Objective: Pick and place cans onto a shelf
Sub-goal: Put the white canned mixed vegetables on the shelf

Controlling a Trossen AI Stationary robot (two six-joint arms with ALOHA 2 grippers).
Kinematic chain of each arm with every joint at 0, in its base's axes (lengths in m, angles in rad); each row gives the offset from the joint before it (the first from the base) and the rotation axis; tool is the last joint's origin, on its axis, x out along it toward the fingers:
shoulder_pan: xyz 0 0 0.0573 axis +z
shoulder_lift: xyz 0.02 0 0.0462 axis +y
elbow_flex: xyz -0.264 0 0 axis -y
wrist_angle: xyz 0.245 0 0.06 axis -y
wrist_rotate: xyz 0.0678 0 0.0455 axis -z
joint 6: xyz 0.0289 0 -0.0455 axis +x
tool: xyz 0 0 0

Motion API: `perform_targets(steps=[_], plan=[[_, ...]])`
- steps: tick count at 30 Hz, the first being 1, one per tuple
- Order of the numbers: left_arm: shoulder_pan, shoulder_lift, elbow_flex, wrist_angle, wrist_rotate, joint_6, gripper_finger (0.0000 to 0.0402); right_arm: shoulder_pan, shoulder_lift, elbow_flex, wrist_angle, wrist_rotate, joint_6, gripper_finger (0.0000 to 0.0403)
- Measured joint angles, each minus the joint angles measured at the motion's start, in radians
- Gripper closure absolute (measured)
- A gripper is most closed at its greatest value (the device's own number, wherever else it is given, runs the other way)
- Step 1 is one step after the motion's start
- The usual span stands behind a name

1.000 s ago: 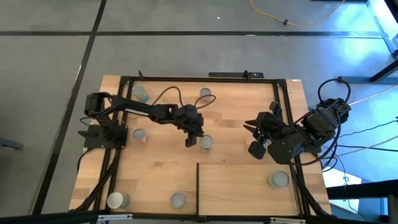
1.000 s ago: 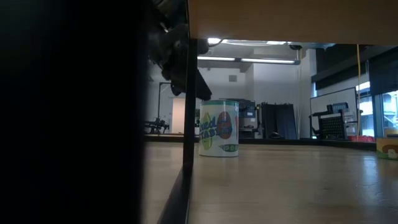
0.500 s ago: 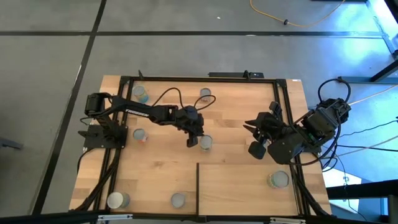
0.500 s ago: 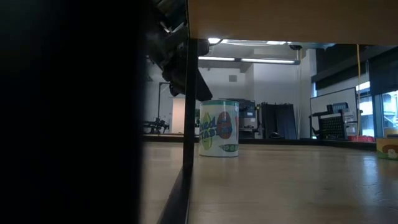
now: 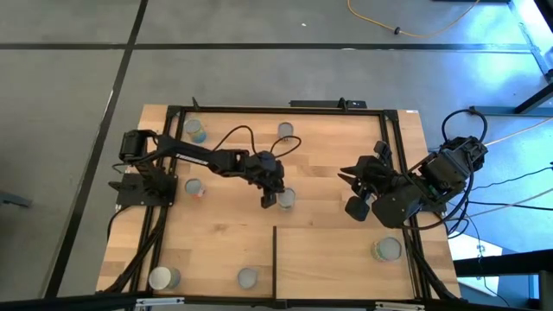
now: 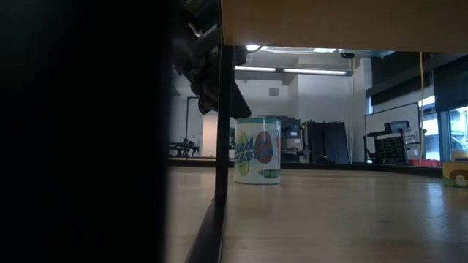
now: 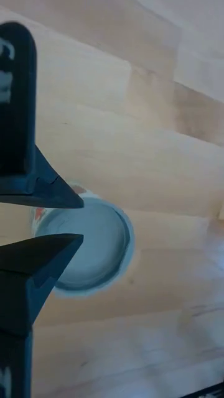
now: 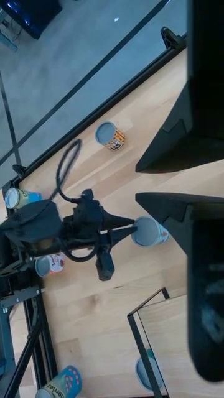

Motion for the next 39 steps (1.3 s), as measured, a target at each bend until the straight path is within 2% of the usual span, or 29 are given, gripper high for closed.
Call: perform_targets(steps=[8,16,28,39], plan=[[-0.002,0.018,0.0,0.028,-0.008,0.0,0.0332,0.0,0.0,0.0,0.0,0.002,-0.021,0.0338],[-0.002,0.012,-0.002,0.056,-0.059,0.026,0.0332,0.0,0.0,0.0,0.0,-0.006,-0.021,0.0338],[-0.022,0.02,-0.001,0.05,-0.034,0.018,0.0332,0.0,0.0,0.0,0.0,-0.026,-0.022,0.0338],[-0.021,0.018,0.079,0.044,-0.048,0.035,0.0332,0.0,0.0,0.0,0.0,-0.027,-0.023,0.0338]])
